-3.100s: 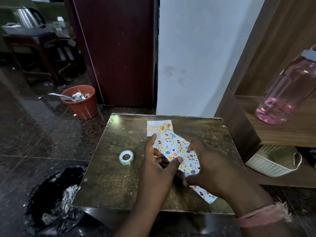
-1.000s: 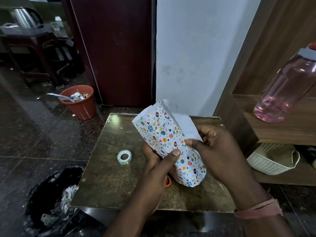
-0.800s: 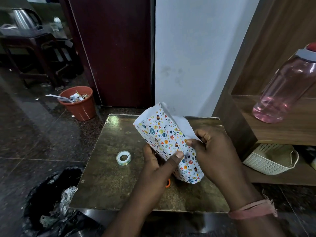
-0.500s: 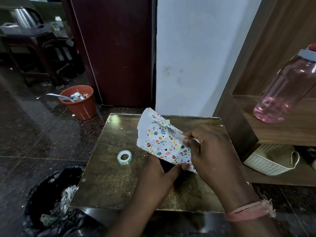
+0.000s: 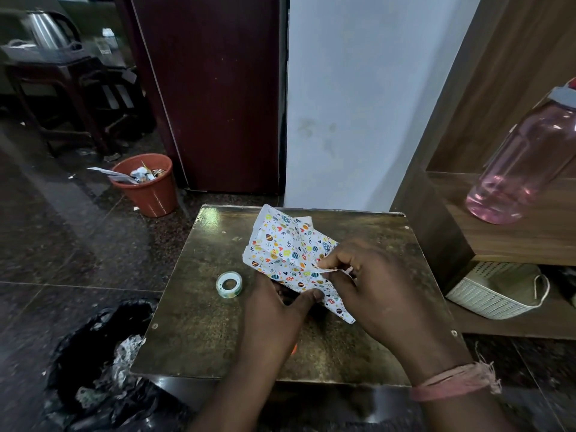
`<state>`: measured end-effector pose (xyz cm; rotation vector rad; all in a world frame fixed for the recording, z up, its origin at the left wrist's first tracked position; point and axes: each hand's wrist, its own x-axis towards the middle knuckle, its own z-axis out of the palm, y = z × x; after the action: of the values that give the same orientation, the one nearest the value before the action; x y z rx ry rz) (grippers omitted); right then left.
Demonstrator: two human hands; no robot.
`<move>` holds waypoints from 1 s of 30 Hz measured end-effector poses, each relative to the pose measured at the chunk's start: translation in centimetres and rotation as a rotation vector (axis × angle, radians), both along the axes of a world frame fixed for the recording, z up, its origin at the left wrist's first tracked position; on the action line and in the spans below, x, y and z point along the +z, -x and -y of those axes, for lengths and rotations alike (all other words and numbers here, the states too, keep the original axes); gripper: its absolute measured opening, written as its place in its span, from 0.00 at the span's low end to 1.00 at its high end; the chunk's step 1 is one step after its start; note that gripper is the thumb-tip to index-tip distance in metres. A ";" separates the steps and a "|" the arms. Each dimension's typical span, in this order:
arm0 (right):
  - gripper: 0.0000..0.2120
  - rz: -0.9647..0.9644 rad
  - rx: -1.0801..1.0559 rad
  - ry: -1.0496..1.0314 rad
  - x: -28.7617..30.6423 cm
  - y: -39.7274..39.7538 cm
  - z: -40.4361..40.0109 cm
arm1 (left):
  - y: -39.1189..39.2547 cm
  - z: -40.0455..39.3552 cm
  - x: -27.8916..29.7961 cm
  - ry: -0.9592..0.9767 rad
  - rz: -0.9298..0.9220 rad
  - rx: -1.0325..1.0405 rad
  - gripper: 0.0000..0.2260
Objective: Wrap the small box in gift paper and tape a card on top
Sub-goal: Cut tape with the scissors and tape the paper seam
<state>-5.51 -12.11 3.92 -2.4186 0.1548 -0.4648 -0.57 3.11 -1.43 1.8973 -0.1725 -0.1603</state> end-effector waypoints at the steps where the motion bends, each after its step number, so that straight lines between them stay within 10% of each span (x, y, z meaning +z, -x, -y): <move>1: 0.08 0.005 0.007 -0.004 -0.1 0.0 0.0 | 0.1 0.0 0.1 -0.006 0.005 0.010 0.19; 19: 0.11 0.016 -0.014 0.066 0.3 0.5 0.7 | 0.2 -0.6 -0.2 -0.446 0.189 -0.130 0.19; 30: 0.16 0.022 0.026 0.154 -0.3 0.4 1.3 | -1.0 -2.1 0.7 -0.101 0.124 0.054 0.28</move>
<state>-5.94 -13.41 3.67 -2.5615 0.0798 -0.5078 0.41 5.17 -0.74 2.0121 -0.1994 -0.0149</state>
